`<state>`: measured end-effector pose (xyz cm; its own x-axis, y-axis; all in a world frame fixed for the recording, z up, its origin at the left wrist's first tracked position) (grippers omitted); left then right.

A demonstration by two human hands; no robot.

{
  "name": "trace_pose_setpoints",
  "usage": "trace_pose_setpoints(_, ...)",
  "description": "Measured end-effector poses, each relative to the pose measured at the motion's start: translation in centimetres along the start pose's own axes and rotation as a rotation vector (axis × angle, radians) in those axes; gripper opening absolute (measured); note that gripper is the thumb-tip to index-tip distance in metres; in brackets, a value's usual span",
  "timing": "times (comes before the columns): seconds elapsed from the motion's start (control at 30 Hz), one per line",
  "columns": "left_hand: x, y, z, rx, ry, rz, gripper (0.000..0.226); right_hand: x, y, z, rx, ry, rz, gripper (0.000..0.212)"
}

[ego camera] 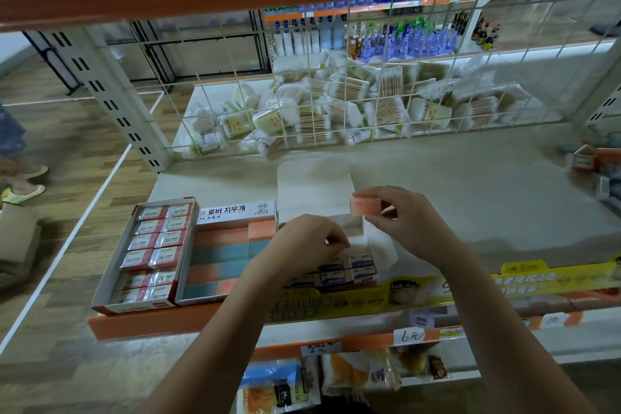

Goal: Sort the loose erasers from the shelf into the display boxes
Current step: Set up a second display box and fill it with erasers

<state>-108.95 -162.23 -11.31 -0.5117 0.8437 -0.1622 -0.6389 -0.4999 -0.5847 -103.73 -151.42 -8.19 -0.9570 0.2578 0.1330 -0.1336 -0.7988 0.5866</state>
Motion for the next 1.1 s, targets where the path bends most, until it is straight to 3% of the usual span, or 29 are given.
trace_pose_setpoints(0.2,-0.1,-0.4,-0.6,0.043,0.03,0.001,0.02,0.1,1.0,0.6,-0.066,-0.003,0.042,0.038)
trace_pose_setpoints(0.4,-2.6,-0.1,4.1,0.102,-0.174,0.001,0.022,2.0,4.7,0.3,-0.146,-0.012,0.14,0.037)
trace_pose_setpoints(0.6,-8.2,3.4,9.0,0.151,-0.311,0.078,0.021,4.7,11.4,-4.2,-0.184,0.032,0.3,0.04)
trace_pose_setpoints(0.93,-13.3,8.8,7.1,0.162,-0.144,0.17,0.026,6.0,17.2,-13.7,-0.442,0.187,0.393,0.038)
trace_pose_setpoints(1.1,-13.7,9.4,6.4,0.173,-0.101,0.135,0.025,5.6,17.6,-14.7,-0.517,0.148,0.406,0.039)
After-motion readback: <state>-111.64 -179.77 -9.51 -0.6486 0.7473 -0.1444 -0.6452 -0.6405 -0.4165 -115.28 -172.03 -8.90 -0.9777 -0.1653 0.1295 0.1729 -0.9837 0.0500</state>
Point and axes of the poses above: each hand's wrist, its own x-axis towards the middle knuckle, its own z-axis out of the back of the hand, y = z × x, the point moved 10 cm from there along x, towards the middle knuckle, and after that the axes turned 10 degrees about -x, right-handed, at the moved point
